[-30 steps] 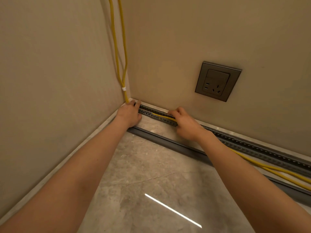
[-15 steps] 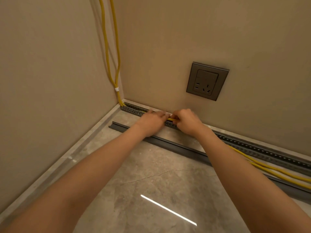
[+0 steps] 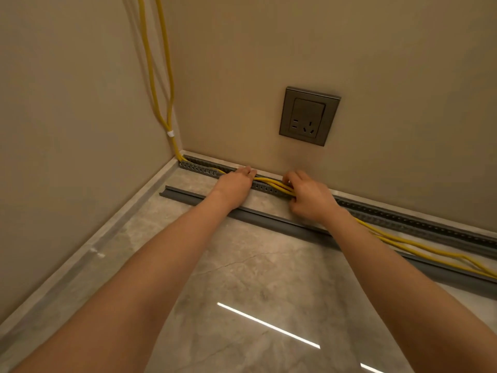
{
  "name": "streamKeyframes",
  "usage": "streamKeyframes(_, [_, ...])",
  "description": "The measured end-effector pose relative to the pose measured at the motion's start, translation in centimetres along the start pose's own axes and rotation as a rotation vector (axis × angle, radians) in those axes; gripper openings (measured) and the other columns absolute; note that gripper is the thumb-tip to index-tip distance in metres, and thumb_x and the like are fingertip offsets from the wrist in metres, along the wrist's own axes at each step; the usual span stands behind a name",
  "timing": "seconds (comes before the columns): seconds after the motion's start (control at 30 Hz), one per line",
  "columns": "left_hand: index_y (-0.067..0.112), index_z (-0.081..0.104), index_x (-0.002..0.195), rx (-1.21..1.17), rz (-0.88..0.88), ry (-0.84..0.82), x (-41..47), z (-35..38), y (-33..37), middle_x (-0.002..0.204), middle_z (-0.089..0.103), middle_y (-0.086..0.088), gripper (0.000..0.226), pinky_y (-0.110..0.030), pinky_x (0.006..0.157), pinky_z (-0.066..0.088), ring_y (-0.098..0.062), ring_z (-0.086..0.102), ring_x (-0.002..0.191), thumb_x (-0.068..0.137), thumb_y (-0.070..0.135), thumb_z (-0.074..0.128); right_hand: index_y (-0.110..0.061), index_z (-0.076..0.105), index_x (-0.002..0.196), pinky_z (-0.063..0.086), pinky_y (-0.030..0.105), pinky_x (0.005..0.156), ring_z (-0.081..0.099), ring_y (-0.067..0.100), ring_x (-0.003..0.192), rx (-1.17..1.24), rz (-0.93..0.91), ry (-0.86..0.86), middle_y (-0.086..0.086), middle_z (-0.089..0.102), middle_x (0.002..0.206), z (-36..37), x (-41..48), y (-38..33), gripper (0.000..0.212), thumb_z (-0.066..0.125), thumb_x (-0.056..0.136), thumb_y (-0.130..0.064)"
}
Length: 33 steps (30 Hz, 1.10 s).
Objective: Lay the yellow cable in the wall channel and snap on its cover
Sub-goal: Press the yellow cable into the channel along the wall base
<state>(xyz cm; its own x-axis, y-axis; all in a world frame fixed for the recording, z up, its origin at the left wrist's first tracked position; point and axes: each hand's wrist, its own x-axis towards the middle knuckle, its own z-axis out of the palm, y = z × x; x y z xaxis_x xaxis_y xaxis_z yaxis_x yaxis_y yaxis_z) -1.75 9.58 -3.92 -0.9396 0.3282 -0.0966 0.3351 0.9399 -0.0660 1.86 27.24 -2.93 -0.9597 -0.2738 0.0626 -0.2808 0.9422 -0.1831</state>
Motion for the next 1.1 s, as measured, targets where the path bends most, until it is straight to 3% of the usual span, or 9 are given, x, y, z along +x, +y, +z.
streamKeyframes(0.17, [0.006,0.029,0.146,0.211,-0.086,-0.031,0.5,-0.4,1.6,0.146,0.039,-0.018,0.053,-0.046,0.118,0.018,-0.031,0.041,0.134,0.096,0.013,0.043,-0.015,0.052,0.122,0.046,0.035,0.08,0.057,0.032,0.106,0.008,0.065,0.002,0.01,0.059,0.122,-0.4,-1.0,1.4,0.032,0.052,0.09,-0.014])
streamKeyframes(0.27, [0.008,0.031,0.144,0.137,-0.127,-0.058,0.4,-0.9,2.0,0.143,0.043,-0.017,0.058,-0.048,0.117,0.02,-0.031,0.045,0.131,0.091,0.017,0.051,-0.012,0.06,0.12,0.048,0.037,0.089,0.058,0.033,0.108,0.107,0.134,0.022,0.013,0.065,0.12,-0.3,-1.1,1.8,0.028,0.052,0.093,-0.014])
streamKeyframes(0.33, [0.013,0.022,0.15,0.06,-0.138,-0.11,0.2,-1.1,1.7,0.151,0.032,-0.017,0.067,-0.052,0.118,0.013,-0.032,0.038,0.137,0.09,0.022,0.05,-0.011,0.062,0.119,0.049,0.038,0.09,0.058,0.034,0.108,0.151,0.173,0.033,0.016,0.066,0.118,-0.1,-1.0,1.9,0.028,0.052,0.093,-0.012])
streamKeyframes(0.47, [0.017,-0.002,0.154,0.07,-0.2,-0.199,-0.6,-1.0,2.4,0.161,0.001,-0.015,0.076,-0.06,0.116,-0.006,-0.03,0.003,0.15,0.094,0.027,0.045,-0.01,0.061,0.122,0.048,0.037,0.088,0.058,0.035,0.107,0.124,0.18,0.018,0.018,0.066,0.118,0.0,-0.8,1.6,0.032,0.047,0.094,-0.007])
streamKeyframes(0.67, [0.012,0.0,0.153,-0.166,0.082,-0.095,-1.2,-0.1,6.2,0.162,-0.003,-0.013,0.072,-0.045,0.122,0.002,-0.031,-0.002,0.15,0.095,0.02,0.042,-0.011,0.057,0.128,0.05,0.041,0.095,0.057,0.037,0.114,0.079,0.199,-0.002,0.019,0.063,0.124,0.2,-0.5,1.5,0.041,0.047,0.089,0.0])
streamKeyframes(0.77, [0.011,0.002,0.154,-0.227,0.077,-0.115,-0.9,0.0,6.2,0.162,-0.004,-0.012,0.072,-0.043,0.122,0.003,-0.029,-0.003,0.15,0.095,0.02,0.042,-0.013,0.056,0.129,0.049,0.04,0.094,0.057,0.036,0.114,0.043,0.191,-0.012,0.017,0.062,0.125,0.1,-0.5,1.5,0.041,0.047,0.091,-0.002])
streamKeyframes(0.93, [0.009,0.002,0.153,-0.195,0.059,-0.12,-1.0,-0.3,6.0,0.161,-0.002,-0.015,0.075,-0.04,0.123,0.004,-0.025,0.0,0.151,0.094,0.027,0.044,-0.012,0.05,0.129,0.05,0.041,0.081,0.06,0.037,0.105,-0.099,0.108,0.0,0.015,0.055,0.124,0.1,-1.1,1.4,0.034,0.047,0.095,-0.012])
streamKeyframes(1.1, [0.014,0.0,0.154,-0.001,-0.004,-0.163,-0.6,-0.8,6.7,0.161,0.0,-0.015,0.076,-0.044,0.122,-0.001,-0.026,0.003,0.151,0.095,0.037,0.041,-0.013,0.042,0.126,0.046,0.036,0.073,0.059,0.036,0.103,-0.048,0.105,0.017,0.013,0.053,0.126,-0.5,-2.2,2.0,0.041,0.052,0.087,-0.006])
